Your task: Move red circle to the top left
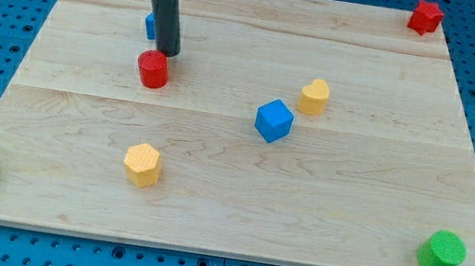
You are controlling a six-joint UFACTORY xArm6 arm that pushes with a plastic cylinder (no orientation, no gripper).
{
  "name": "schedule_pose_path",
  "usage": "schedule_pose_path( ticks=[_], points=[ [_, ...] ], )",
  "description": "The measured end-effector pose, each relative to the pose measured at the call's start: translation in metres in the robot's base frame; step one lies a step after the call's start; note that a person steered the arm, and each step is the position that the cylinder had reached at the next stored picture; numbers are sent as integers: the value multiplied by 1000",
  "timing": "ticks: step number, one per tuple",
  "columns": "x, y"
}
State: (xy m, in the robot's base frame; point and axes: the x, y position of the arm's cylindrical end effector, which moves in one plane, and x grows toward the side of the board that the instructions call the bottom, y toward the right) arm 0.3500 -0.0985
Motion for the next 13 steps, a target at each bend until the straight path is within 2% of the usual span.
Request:
schedule_pose_path(
  ticks=[1,2,3,4,5,7,9,10,12,13],
  points=[
    [10,65],
    [10,16],
    [29,2],
    [44,16],
    [51,-14],
    [35,-86],
    [36,-179],
    [33,-206],
    [63,-203],
    [60,-172]
  ],
)
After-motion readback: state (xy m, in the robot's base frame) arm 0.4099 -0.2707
